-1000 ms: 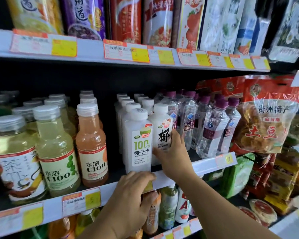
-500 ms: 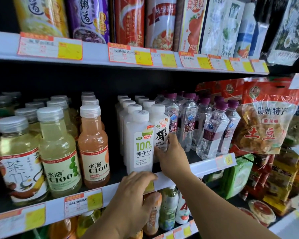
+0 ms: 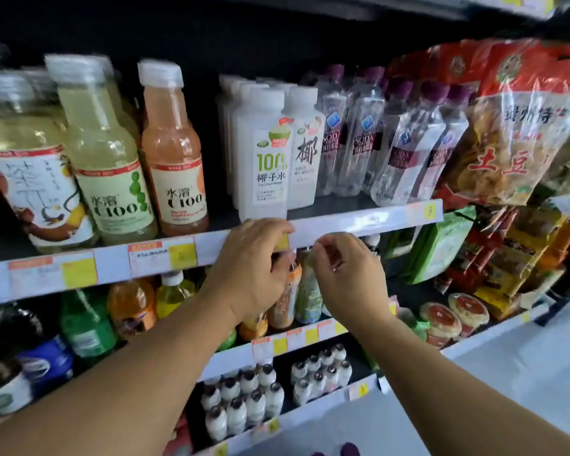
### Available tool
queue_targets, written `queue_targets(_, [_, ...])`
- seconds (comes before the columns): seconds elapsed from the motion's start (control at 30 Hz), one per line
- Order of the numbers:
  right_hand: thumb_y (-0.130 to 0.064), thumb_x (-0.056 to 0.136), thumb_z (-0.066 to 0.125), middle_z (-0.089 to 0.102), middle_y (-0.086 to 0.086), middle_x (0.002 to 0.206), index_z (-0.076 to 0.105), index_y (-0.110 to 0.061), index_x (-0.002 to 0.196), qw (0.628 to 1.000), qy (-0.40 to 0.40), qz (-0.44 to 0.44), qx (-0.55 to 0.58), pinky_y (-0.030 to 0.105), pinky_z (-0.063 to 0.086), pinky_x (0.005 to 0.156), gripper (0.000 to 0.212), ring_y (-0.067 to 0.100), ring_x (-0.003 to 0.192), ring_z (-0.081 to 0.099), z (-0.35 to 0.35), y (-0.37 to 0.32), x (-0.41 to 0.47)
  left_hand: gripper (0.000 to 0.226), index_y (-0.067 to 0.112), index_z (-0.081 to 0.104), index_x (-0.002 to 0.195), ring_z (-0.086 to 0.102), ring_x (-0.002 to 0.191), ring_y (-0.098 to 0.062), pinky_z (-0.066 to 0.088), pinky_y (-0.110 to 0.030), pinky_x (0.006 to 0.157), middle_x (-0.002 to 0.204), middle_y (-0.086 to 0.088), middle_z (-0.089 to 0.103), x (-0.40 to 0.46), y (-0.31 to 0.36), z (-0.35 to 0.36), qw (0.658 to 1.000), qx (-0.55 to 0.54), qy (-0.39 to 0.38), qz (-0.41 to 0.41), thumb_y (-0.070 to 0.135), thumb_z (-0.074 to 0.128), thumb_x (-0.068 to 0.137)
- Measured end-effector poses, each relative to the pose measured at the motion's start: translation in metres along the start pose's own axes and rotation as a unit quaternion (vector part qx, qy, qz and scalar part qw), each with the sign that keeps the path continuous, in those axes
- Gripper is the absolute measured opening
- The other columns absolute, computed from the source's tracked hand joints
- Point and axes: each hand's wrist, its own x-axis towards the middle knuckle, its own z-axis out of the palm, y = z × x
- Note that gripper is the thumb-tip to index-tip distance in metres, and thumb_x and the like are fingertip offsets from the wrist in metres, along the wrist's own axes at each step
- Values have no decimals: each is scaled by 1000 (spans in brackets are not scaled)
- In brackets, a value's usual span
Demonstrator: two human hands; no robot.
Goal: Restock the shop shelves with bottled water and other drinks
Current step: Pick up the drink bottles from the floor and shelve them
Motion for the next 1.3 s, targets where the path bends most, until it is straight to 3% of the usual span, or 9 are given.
queue_targets(0.07, [-24,95,61,59,-13,80,68,-20,92,996,-81,-12,-21,31,41,58,9,15,71,58,10,23,-43,30,8,65,113,52,109,-23,34,-32,99,117,-6,66,-38,2,22,997,33,39,53,12,62,84])
queue_targets(0.17, [-27,94,57,67,-6,82,68,-23,90,974,-221,17,-42,35,44,57,12,20,73,61,31,63,-107,22,13,68,104,58,96,-24,42,-32,87,103,-2,68,-119,-1,72,997,11,-50,56,13,58,84])
queue_targets(0.23, [-30,93,54,70,-1,88,68,-23,89,944,-317,52,-68,40,49,63,16,26,83,63,51,86,-145,16,24,66,97,63,89,-23,44,-32,77,94,3,69,-167,-9,105,985,-20,-167,-48,19,57,84])
queue_targets(0.3, [-35,94,52,71,-1,99,67,-23,96,903,-403,107,-99,37,51,73,19,27,95,65,71,107,-179,9,26,61,92,64,89,-21,44,-32,69,92,5,68,-206,-22,131,950,-36,-260,-170,27,52,90])
queue_targets(0.43, [-43,93,55,64,-5,126,61,-34,122,808,-551,167,-128,32,48,92,30,23,116,61,104,138,-239,18,28,54,78,62,82,-22,37,-29,62,81,-3,66,-263,-42,169,903,-94,-315,-278,29,52,95])
queue_targets(0.5, [-41,94,56,59,-3,134,57,-34,130,772,-599,165,-133,33,46,99,37,24,122,57,118,147,-261,21,20,54,76,58,72,-23,32,-30,57,69,-2,58,-281,-49,185,880,-114,-334,-318,27,52,96])
queue_targets(0.6, [-37,93,59,56,1,136,55,-32,135,745,-632,150,-154,38,46,102,42,28,123,56,134,154,-285,14,23,64,91,57,72,-13,39,-26,57,82,8,65,-299,-58,205,845,-128,-354,-380,31,54,96])
queue_targets(0.77, [-26,95,61,48,4,137,53,-29,137,723,-649,148,-186,41,53,91,43,34,116,60,149,163,-307,10,30,65,99,63,91,-13,51,-30,80,96,10,68,-320,-67,223,813,-132,-385,-416,34,56,95])
queue_targets(1.3, [-12,88,68,50,5,127,61,-22,129,746,-623,145,-184,44,58,89,42,35,108,64,172,183,-325,26,24,64,121,61,100,-12,44,-22,82,117,5,66,-332,-60,237,785,-125,-421,-437,33,53,99])
